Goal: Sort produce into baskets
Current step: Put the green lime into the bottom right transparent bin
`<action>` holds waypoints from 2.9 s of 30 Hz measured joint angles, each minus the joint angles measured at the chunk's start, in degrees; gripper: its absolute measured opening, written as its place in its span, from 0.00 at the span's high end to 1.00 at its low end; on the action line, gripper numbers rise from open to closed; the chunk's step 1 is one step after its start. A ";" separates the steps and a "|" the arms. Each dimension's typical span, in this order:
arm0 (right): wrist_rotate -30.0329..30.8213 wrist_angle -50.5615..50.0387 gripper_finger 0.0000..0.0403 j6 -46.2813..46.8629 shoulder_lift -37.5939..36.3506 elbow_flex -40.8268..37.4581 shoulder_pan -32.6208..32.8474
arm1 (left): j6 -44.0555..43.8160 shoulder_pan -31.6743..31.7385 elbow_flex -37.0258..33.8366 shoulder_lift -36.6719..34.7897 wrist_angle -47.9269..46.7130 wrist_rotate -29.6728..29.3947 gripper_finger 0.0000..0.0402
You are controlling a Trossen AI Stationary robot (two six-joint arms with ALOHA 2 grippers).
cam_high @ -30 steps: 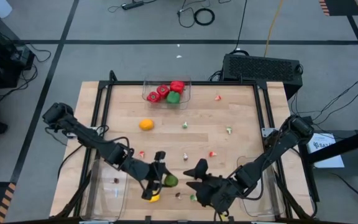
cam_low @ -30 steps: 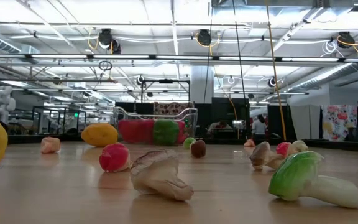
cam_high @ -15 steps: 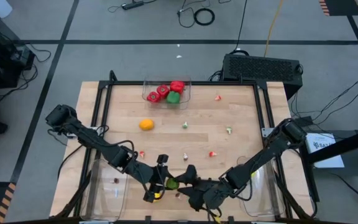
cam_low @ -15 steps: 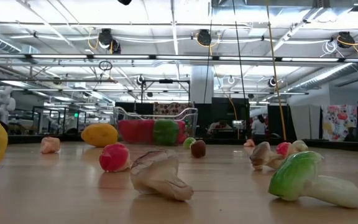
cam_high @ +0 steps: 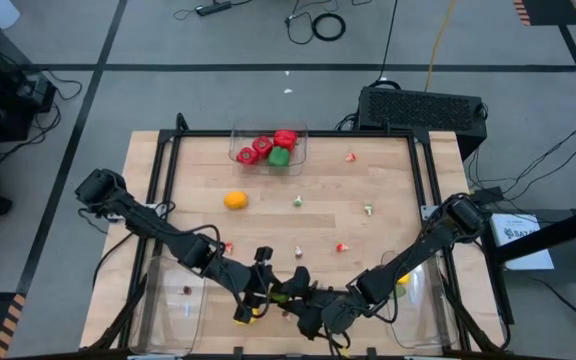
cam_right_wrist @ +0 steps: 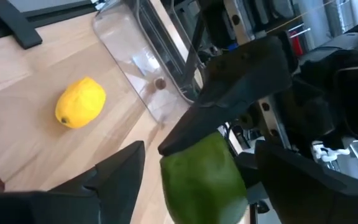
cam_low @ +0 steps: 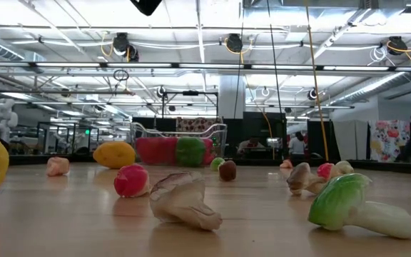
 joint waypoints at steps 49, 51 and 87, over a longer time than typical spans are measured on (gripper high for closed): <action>26.67 -3.69 0.57 5.04 -3.90 0.05 7.93 | -13.80 -3.07 -0.02 -3.51 -10.31 -17.88 0.05; 30.54 -7.18 0.57 7.25 -5.91 0.07 9.45 | -18.76 -3.00 -0.02 -2.43 -10.99 -18.13 0.05; -29.61 -93.22 0.57 124.58 -18.03 -2.71 26.40 | -44.56 -6.30 -0.02 13.87 -9.51 -17.59 0.05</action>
